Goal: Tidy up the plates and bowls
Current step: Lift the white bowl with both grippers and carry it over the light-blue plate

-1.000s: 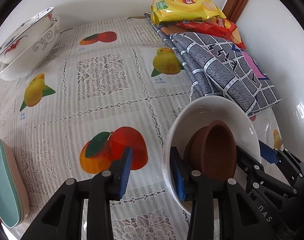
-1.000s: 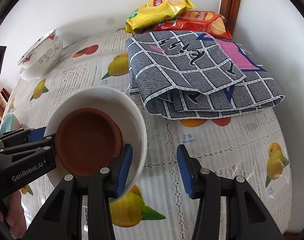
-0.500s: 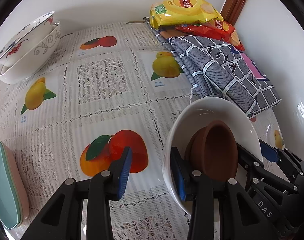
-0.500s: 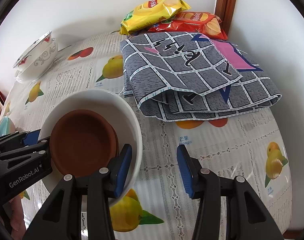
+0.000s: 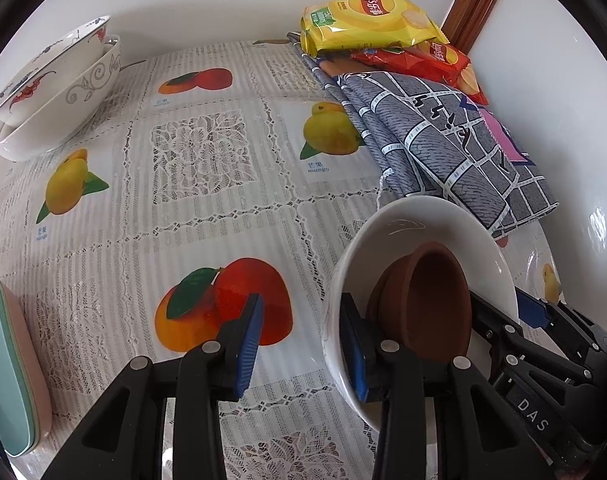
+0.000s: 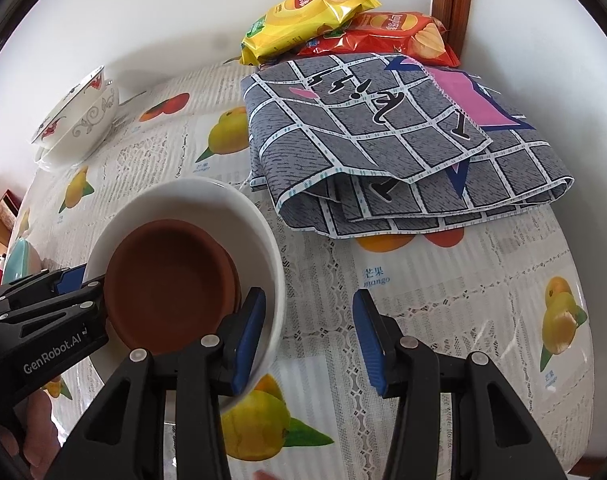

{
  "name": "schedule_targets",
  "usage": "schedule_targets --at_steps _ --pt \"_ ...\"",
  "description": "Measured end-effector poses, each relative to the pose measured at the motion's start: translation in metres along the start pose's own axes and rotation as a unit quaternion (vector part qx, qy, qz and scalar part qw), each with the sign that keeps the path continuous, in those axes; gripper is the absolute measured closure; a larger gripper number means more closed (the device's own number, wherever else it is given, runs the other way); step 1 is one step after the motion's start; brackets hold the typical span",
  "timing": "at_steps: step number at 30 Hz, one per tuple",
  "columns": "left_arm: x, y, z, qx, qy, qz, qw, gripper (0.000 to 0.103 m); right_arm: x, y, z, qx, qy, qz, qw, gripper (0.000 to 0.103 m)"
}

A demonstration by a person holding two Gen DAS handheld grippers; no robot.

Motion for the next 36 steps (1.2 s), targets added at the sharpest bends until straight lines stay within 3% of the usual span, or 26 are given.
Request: schedule_targets --at_steps 6,8,23,36 --pt "-0.003 -0.004 0.013 0.019 -0.018 0.005 0.9996 0.090 -0.003 0.002 -0.010 0.000 0.018 0.015 1.000 0.079" --pt "-0.004 -0.004 0.014 0.017 -0.020 0.008 0.9996 0.091 -0.003 0.003 -0.013 0.008 0.036 0.021 0.999 0.089" --pt "-0.007 -0.006 0.012 -0.006 -0.038 0.014 0.9992 0.093 -0.010 0.002 -0.016 0.011 0.014 0.031 0.999 0.090" --pt "-0.017 -0.018 0.000 -0.018 -0.042 0.008 0.9989 0.094 -0.021 -0.008 -0.029 0.018 0.027 0.029 0.999 0.091"
Point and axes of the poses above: each gripper's, at about its wrist camera, not at the fingertips, and x roughly the way its jaws point, z to its right, y to its top, the point moved 10 cm from there along x, roughly the way its jaws point, and after that the axes turned 13 degrees about -x, right-handed, at the moved point
